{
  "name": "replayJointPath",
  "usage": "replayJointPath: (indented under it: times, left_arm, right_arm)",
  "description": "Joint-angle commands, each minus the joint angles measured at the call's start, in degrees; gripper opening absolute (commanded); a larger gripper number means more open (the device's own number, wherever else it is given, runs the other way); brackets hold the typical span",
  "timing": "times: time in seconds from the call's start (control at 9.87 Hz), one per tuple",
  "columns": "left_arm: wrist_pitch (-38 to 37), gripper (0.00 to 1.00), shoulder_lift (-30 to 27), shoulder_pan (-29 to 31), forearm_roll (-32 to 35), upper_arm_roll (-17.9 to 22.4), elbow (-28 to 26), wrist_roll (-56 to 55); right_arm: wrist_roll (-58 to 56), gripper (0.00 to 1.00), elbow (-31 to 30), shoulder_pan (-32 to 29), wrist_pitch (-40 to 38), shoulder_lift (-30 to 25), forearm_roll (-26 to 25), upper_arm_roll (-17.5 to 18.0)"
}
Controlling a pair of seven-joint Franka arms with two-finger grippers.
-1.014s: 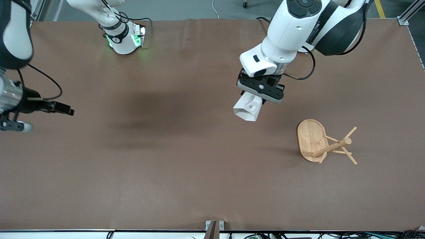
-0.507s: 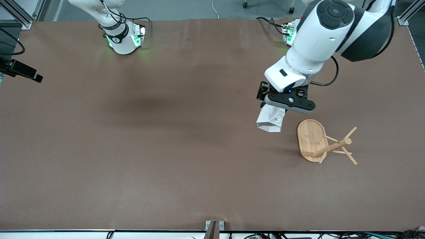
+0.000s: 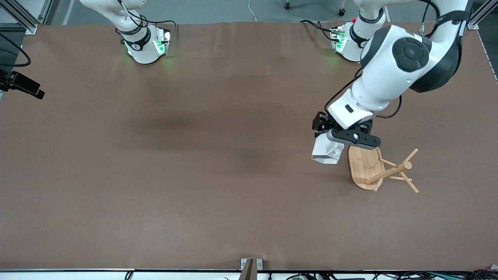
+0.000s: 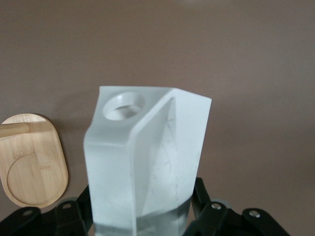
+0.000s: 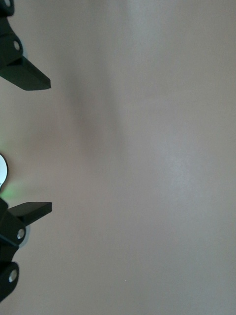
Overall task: Hang cup on rack
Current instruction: 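Carry the white cup with the left gripper over the wooden rack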
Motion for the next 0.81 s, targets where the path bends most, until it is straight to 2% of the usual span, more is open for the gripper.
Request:
replayJointPath:
  times: [0.0,0.2,0.71]
  left_arm:
    - [4.07,0.0,-0.97,-0.11,-1.65,3.78,-6.58,5.62]
    - [4.71,0.0,0.43,-0.11,-1.91,6.5,-7.12,8.44]
    - [4.71,0.0,1.14,-0.03,-2.0,11.43,-8.18,14.51]
  right_arm:
    - [-4.21,1.0,2.79,-0.21,-0.52,0.41,-0.85,-0.25]
    - [-4.31,1.0,2.71,-1.26,0.44,0.41,3.61,-1.56]
    - [-4.05,1.0,2.36,-0.74,0.71,0.32,2.76,-1.92]
